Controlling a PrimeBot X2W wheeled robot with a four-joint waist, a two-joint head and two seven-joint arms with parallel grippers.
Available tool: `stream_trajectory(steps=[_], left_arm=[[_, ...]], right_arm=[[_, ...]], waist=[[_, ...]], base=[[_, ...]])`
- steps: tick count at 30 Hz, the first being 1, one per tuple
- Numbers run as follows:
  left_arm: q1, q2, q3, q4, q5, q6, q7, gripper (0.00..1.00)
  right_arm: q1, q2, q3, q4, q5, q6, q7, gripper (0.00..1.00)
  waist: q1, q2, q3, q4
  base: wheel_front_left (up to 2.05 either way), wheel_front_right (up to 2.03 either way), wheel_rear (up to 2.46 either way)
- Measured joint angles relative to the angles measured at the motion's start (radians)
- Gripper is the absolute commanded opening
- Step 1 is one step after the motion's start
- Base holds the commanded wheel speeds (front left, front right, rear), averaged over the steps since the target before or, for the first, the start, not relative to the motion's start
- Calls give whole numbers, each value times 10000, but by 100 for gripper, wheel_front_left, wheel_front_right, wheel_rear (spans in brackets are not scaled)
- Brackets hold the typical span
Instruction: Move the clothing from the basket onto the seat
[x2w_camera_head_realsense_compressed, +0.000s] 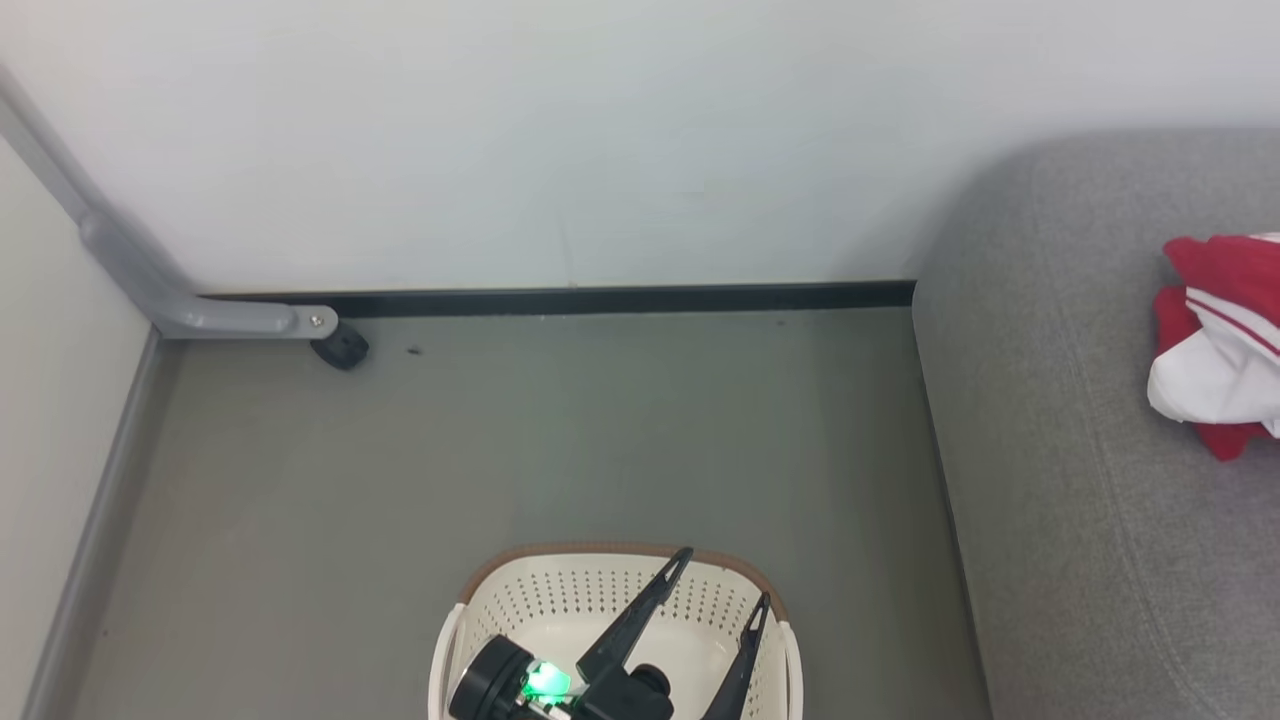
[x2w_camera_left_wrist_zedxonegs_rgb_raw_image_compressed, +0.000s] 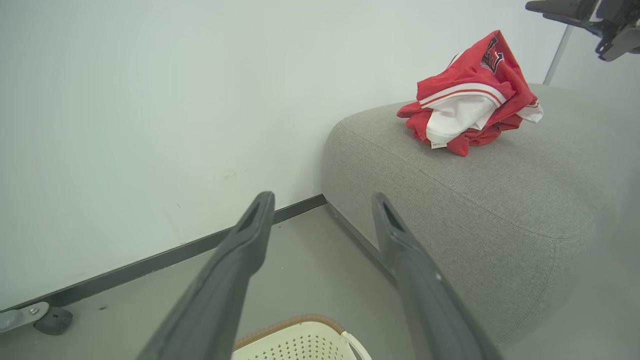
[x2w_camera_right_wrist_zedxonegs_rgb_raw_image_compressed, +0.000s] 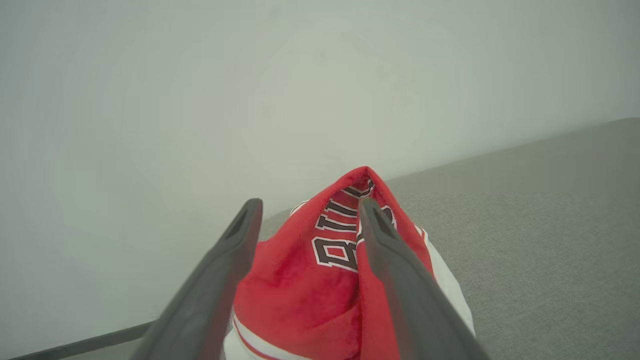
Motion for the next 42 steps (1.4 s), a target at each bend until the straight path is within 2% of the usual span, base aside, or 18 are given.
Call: stream_trajectory(steps=[7, 15, 21, 28, 31, 36, 42], left_arm=[[475, 4, 228, -96, 31, 0, 134, 100], [1140, 8, 1223, -267, 201, 0, 303, 100], [1610, 2, 2098, -407, 456, 0, 311, 100], [2236, 6, 3168, -600, 742, 0, 311, 100], [2512, 0, 3593, -650, 815, 0, 311, 100], [2919, 0, 3833, -819, 1068, 0, 313, 100], [3245, 4, 4027, -918, 1137, 0, 313, 100]], right_arm=[[437, 487, 6, -886, -489, -71, -96, 100], [1067, 1127, -176, -2069, -1127, -633, -94, 100], [1666, 1547, -236, -2915, -1593, -932, -96, 100], [2911, 2293, -174, -4159, -2132, -1342, -94, 100], [3736, 2591, -163, -4752, -2353, -1691, -94, 100], [4941, 2729, -284, -5482, -2683, -2031, -94, 100], [6002, 2947, -476, -6220, -3032, -2217, -94, 100]], waist=[[1, -1, -667, 119], [1, 0, -1266, 351], [1, 0, -1579, 460], [2, -1, -1940, 460], [1, 0, -2112, 385], [1, -1, -2265, 253], [2, -1, -2358, 123]], base=[[0, 0, 0], [0, 0, 0], [0, 0, 0], [0, 0, 0], [0, 0, 0], [0, 0, 0], [0, 0, 0]])
